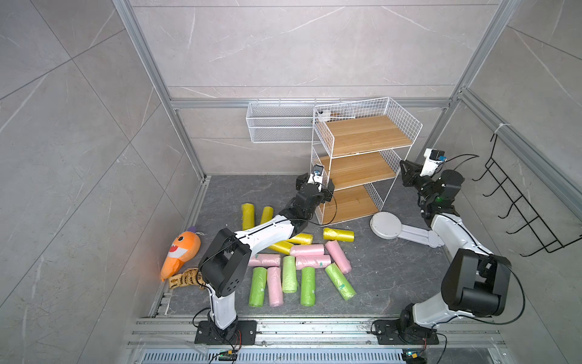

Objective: Sort the rolls of trash bags by color and place them on the shelf
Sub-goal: Adjust the shelf at the center of the board.

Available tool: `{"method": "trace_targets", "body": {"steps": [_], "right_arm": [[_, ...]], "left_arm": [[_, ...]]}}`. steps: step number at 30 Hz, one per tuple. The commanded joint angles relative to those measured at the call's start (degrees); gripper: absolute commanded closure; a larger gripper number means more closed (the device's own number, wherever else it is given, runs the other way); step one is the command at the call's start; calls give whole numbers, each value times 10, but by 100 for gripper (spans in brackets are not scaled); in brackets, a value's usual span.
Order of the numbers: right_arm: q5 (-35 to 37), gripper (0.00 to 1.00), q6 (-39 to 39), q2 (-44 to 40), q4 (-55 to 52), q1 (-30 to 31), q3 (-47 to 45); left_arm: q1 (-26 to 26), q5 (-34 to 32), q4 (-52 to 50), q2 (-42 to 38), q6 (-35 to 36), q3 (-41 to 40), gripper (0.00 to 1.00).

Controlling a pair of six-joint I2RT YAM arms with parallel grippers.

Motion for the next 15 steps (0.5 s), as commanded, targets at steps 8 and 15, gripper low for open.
{"method": "trace_targets", "body": {"steps": [8,15], "right_arm": [[45,75,-12,-110,-13,84,-73],[194,56,-30,-160,-169,93,-57]], "left_arm": [[43,-23,19,-65,-26,-48,3],[45,20,-31,-106,-65,-68,3]]}}
